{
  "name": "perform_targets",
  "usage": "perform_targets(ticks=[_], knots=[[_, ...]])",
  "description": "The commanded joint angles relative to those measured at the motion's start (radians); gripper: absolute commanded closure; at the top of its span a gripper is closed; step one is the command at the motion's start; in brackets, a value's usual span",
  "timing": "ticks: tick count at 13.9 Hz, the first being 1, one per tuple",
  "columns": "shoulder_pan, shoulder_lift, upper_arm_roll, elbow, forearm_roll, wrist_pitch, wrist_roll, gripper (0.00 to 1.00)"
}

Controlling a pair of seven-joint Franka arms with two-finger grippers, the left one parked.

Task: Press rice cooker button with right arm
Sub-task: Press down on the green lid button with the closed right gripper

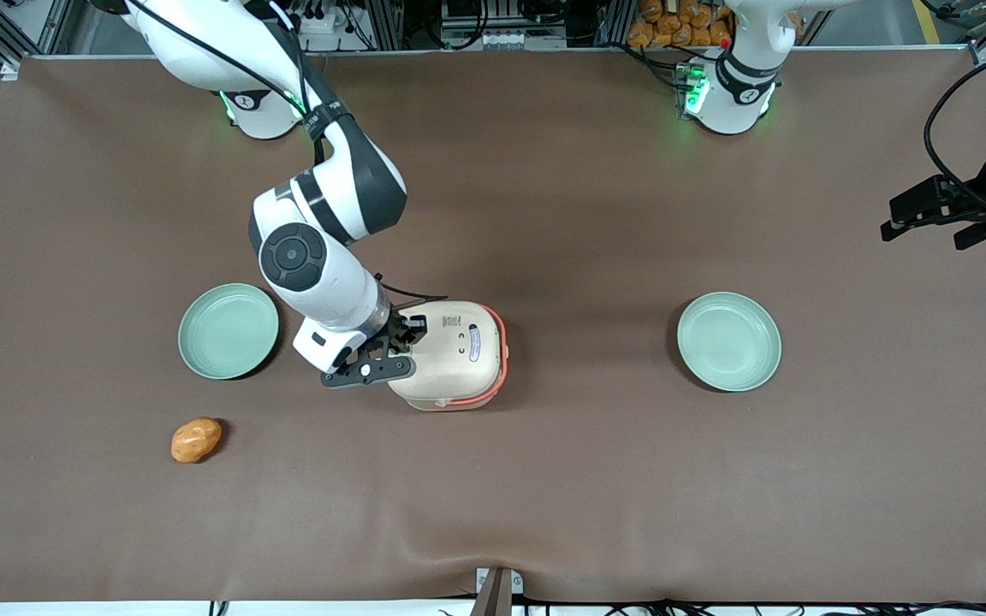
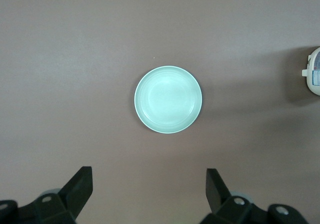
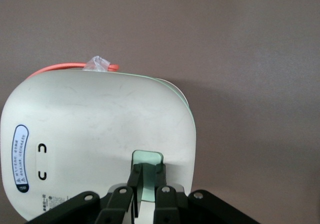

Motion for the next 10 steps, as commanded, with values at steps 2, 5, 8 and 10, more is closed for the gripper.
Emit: perform_targets(ticks=[2,5,8,10], knots=[[0.022,0.037,-0.01,0.022,0.014,0.014,-0.008,0.86],[0.022,0.045,-0.01,0.02,0.011,0.014,-0.009,0.89],[0.027,0.051,-0.01,0.02,0.009,0.015,-0.009,0.94],[0.039,0.057,-0.01,0.022,0.006,0.027,-0.009,0.94]])
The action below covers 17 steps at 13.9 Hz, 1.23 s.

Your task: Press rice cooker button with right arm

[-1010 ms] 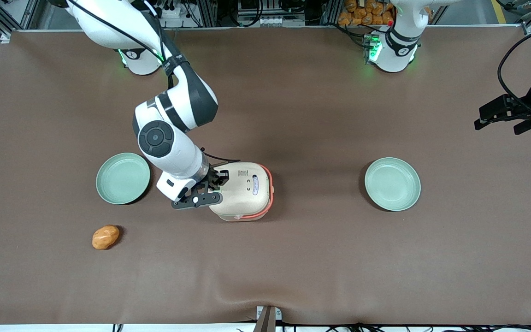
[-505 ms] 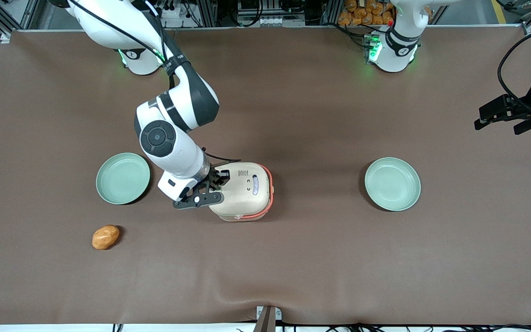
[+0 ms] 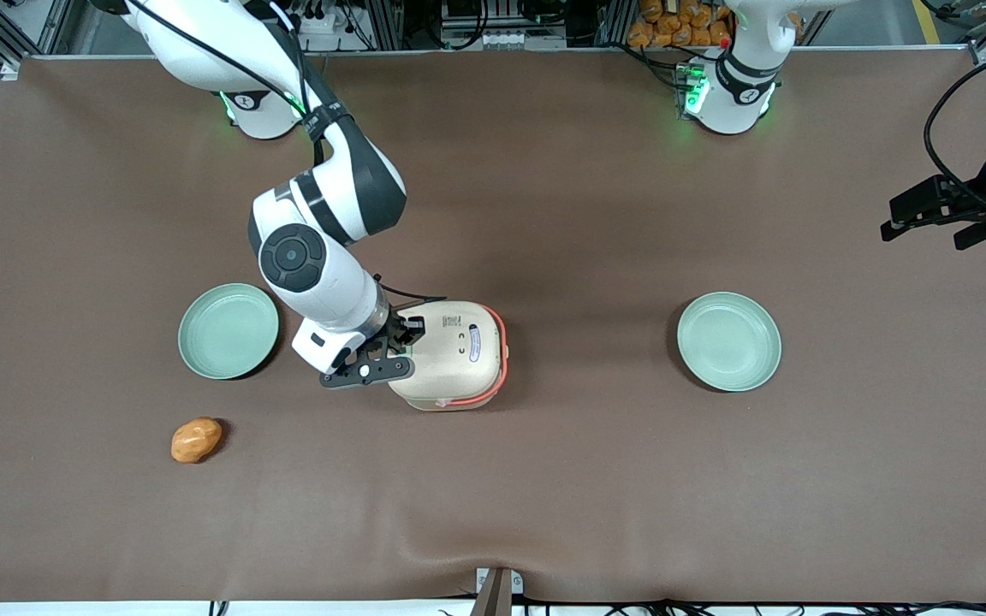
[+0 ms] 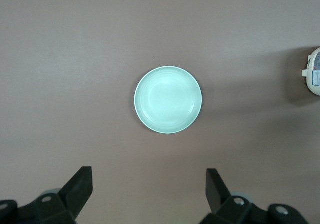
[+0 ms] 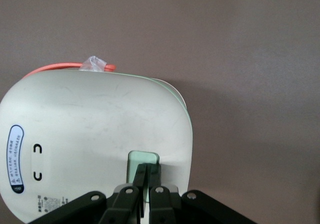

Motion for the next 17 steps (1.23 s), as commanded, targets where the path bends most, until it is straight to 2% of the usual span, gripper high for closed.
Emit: perform_targets(ticks=[1,7,10,12,15,16,17], knots=[[0.036,0.057,-0.004,0.022,0.012,0.039,-0.002,0.94],[0.039,0.059,-0.005,0.022,0.012,0.04,-0.002,0.94],[0.033,0.043,-0.008,0.042,0.015,0.024,-0.001,0.87],[0.032,0.027,-0.008,0.069,0.018,-0.029,0.007,0.8],[0.022,-0.005,-0.008,0.134,0.021,-0.152,0.008,0.6],[0.019,-0.03,-0.007,0.14,0.021,-0.184,0.008,0.5],[0.016,-0.059,-0.007,0.14,0.019,-0.212,0.008,0.35]])
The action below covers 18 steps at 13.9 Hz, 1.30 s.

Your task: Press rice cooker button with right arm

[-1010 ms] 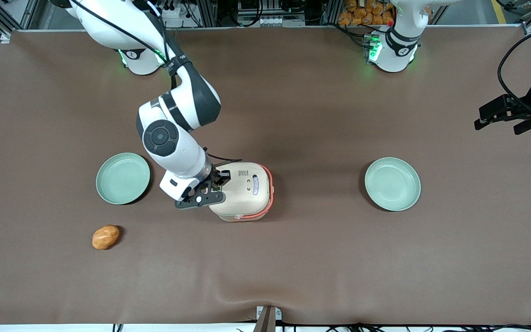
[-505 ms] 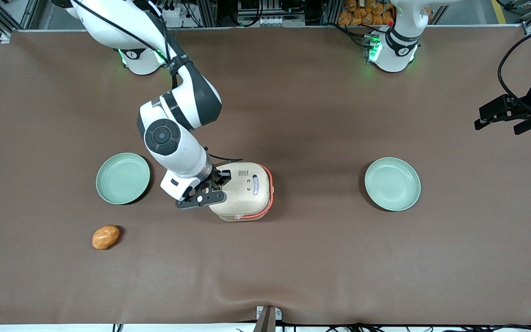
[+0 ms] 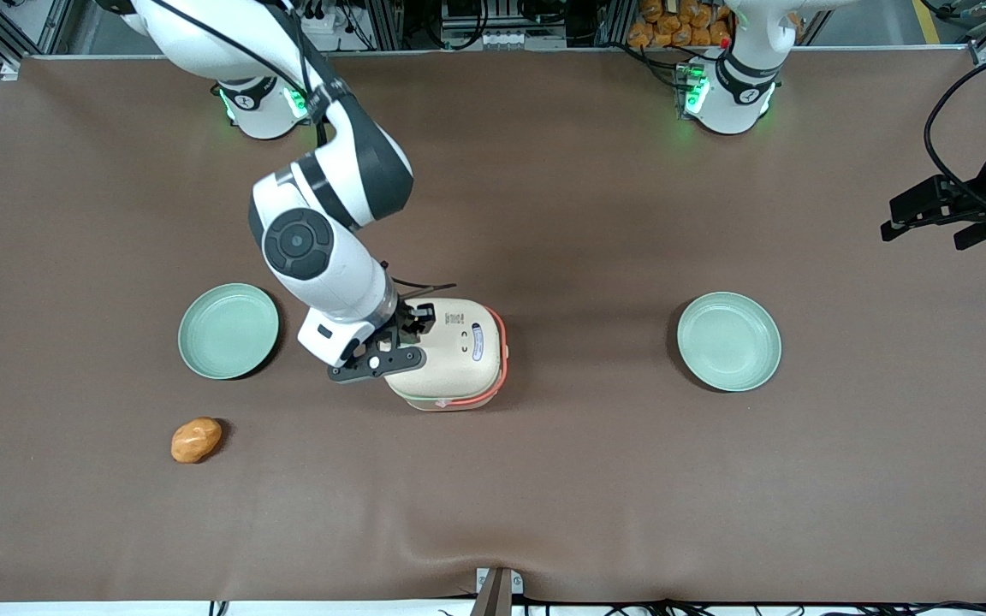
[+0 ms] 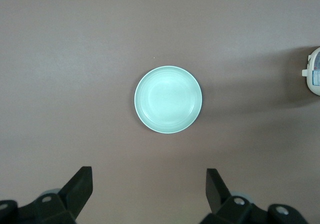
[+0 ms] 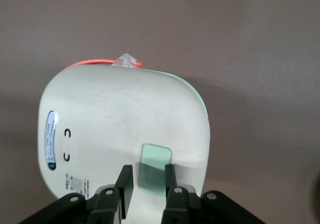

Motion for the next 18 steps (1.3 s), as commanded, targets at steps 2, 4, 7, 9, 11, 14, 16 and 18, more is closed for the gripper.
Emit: perform_targets(ticks=[2,4,7,9,11,14,16,18], knots=[[-0.025,-0.11,0.001,0.016,0.016,-0.12,0.007,0.02],[-0.052,-0.182,0.003,0.013,0.013,-0.177,0.005,0.0],[-0.129,-0.287,0.006,0.001,0.011,-0.307,-0.002,0.0],[-0.202,-0.352,0.021,-0.019,0.002,-0.388,0.002,0.0],[-0.293,-0.397,0.03,-0.028,-0.021,-0.453,-0.005,0.0],[-0.413,-0.435,0.03,-0.045,-0.033,-0.514,-0.135,0.0],[-0.463,-0.45,0.03,-0.051,-0.064,-0.514,-0.264,0.0],[-0.499,-0.453,0.029,-0.054,-0.088,-0.516,-0.269,0.0]])
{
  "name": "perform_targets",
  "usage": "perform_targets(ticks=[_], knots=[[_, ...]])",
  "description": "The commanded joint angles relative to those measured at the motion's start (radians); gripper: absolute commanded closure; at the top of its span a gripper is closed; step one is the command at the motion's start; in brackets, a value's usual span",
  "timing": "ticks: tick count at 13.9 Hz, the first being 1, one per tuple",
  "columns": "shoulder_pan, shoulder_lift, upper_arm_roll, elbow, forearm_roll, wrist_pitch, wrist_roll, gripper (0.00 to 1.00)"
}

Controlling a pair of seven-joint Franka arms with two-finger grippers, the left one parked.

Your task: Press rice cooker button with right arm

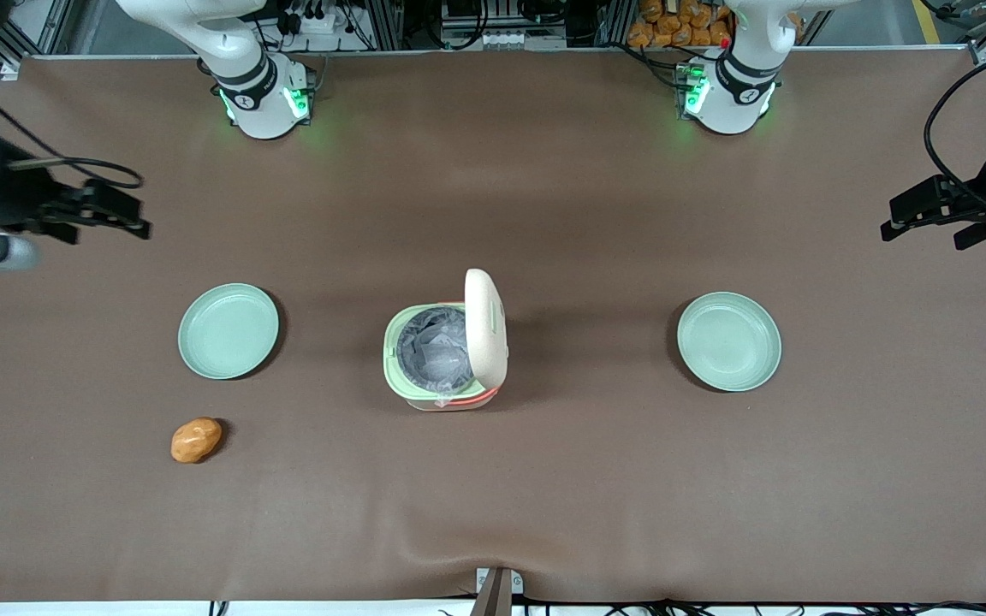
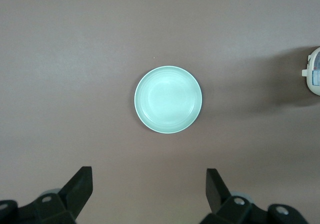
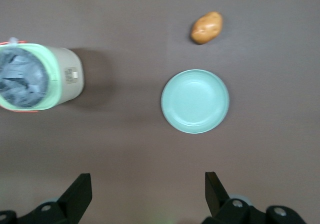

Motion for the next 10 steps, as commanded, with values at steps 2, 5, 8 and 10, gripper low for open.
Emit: perform_targets(ticks=[2,5,8,10], knots=[[-0.056,-0.049,0.022,-0.061,-0.031,-0.005,-0.023,0.0],[-0.06,-0.055,0.021,-0.066,-0.044,-0.055,-0.017,0.0],[-0.06,-0.061,0.021,-0.063,-0.1,-0.062,-0.012,0.0],[-0.06,-0.061,0.019,-0.063,-0.1,-0.075,-0.008,0.0]])
